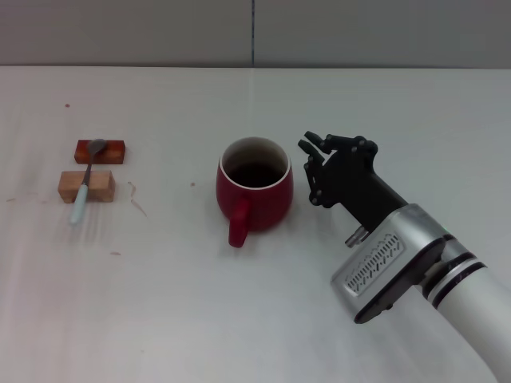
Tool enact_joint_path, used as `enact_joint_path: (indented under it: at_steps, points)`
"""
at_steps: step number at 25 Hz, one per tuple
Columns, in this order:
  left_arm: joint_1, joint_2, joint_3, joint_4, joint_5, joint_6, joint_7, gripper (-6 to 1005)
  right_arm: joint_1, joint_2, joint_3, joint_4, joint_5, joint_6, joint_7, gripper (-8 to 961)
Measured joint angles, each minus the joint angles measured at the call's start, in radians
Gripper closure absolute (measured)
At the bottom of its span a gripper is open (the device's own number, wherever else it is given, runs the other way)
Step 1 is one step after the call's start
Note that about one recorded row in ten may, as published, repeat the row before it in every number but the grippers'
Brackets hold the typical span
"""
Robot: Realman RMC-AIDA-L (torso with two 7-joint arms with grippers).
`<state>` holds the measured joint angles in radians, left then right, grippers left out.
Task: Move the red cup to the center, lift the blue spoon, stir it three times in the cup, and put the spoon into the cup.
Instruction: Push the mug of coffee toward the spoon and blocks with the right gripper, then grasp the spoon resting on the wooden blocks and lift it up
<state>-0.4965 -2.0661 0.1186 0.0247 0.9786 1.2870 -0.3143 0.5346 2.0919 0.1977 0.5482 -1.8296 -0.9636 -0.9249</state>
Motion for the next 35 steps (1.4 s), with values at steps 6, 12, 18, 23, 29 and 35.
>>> enact_joint_path:
  at_steps: [6,12,18,23,29,35]
  points:
    - [0.002,0.0,0.001,0.0,0.0,0.0,0.0,196,-0.108,-0.007,0.122,-0.026,0.008,-0.145,0.021,868]
    - [-0.003,0.003,0.001,0.004,0.0,-0.005,0.001,197,-0.19,-0.013,0.214,-0.141,0.008,-0.35,0.285,808]
    - [-0.01,0.006,0.003,0.013,0.0,-0.009,0.009,198,-0.239,-0.014,0.288,-0.32,0.01,-0.522,0.684,635]
    - [-0.016,0.006,0.003,0.024,0.0,-0.012,0.011,198,-0.252,-0.018,0.385,-0.489,0.011,-0.594,1.064,488]
    - [-0.012,0.005,0.003,0.025,0.0,-0.007,0.011,199,-0.25,-0.022,0.499,-0.538,0.01,-0.616,1.13,415]
    - [0.035,0.0,0.003,0.002,0.0,0.036,0.011,200,-0.222,-0.022,0.598,-0.561,0.01,-0.617,1.131,411]
